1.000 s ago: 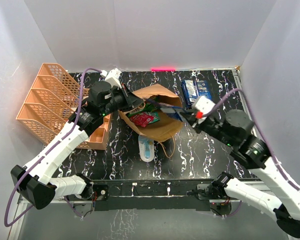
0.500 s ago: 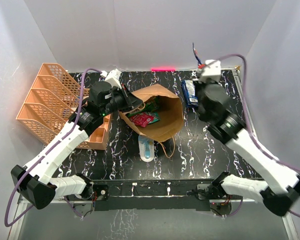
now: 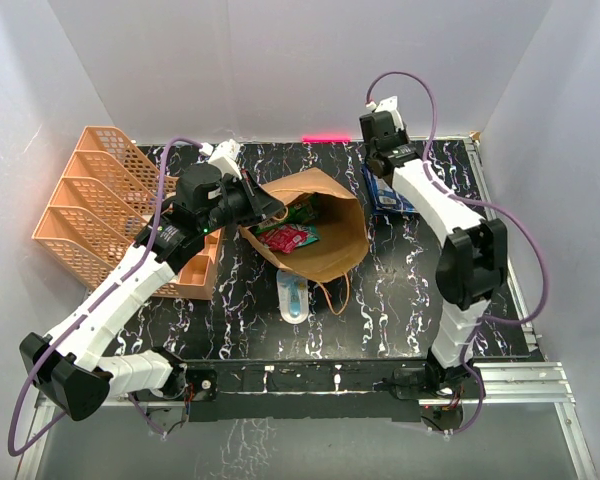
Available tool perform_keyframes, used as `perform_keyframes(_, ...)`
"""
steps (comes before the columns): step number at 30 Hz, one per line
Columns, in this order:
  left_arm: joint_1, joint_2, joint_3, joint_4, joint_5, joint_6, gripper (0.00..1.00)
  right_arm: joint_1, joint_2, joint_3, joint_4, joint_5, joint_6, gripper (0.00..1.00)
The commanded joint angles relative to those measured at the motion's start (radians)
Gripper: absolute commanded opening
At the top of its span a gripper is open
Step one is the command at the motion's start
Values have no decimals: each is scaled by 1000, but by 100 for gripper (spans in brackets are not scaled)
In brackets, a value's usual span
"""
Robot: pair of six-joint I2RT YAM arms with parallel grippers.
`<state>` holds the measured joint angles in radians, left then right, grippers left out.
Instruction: Take the snacks out of the paper bag
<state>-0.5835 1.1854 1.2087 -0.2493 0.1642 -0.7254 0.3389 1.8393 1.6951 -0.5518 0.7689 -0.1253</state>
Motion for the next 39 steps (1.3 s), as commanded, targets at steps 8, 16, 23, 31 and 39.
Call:
perform_keyframes(8, 10, -20, 30, -5, 15, 16, 0, -59, 230, 140, 8, 56, -169, 8)
perform_keyframes(16, 12, -21, 39, -21, 11, 34, 0, -58, 351, 217, -19, 29, -179, 8)
perform_keyframes(23, 13, -12, 41, -10, 27, 29, 0, -37, 453, 300, -81, -3, -143, 8)
perform_keyframes(31, 15, -19, 43, -22, 23, 31, 0, -17, 535, 369, -135, -48, -84, 14)
perform_keyframes(39, 15, -18, 47, -24, 27, 29, 0, -12, 568, 428, -174, -109, -17, 23)
